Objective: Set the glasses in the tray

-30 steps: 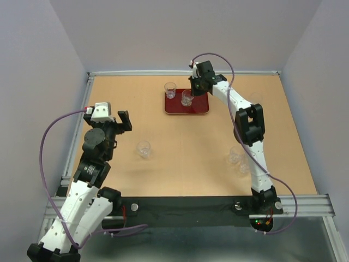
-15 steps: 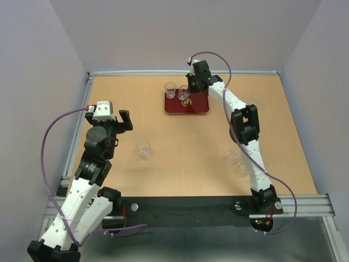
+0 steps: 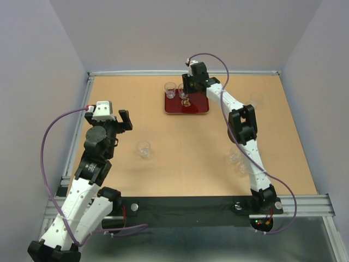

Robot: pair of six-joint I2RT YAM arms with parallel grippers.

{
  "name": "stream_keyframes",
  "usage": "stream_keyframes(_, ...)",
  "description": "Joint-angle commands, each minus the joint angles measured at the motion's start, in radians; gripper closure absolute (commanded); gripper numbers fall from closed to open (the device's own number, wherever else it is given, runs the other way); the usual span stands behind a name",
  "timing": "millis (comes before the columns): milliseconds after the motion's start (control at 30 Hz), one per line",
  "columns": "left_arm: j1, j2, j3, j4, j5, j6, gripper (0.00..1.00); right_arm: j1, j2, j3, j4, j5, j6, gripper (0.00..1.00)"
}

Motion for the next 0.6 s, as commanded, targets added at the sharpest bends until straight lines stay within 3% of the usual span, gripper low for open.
stream_keyframes(0, 0.006, -0.006, -0.014, 0.058, -0.002, 0.012, 0.03, 0.01, -0.012, 0.068, 0.069, 0.006, -0.005, 0.48)
stream_keyframes(200, 0.006, -0.007, -0.012, 0.058, 0.003, 0.014, 0.03, 0.01, -0.051, 0.065, 0.089, 0.002, -0.042, 0.32)
stream_keyframes(567, 0.006, -0.02, -0.018, 0.064, 0.027, 0.012, 0.03, 0.01, -0.162, 0.029, 0.112, -0.008, -0.104, 0.26)
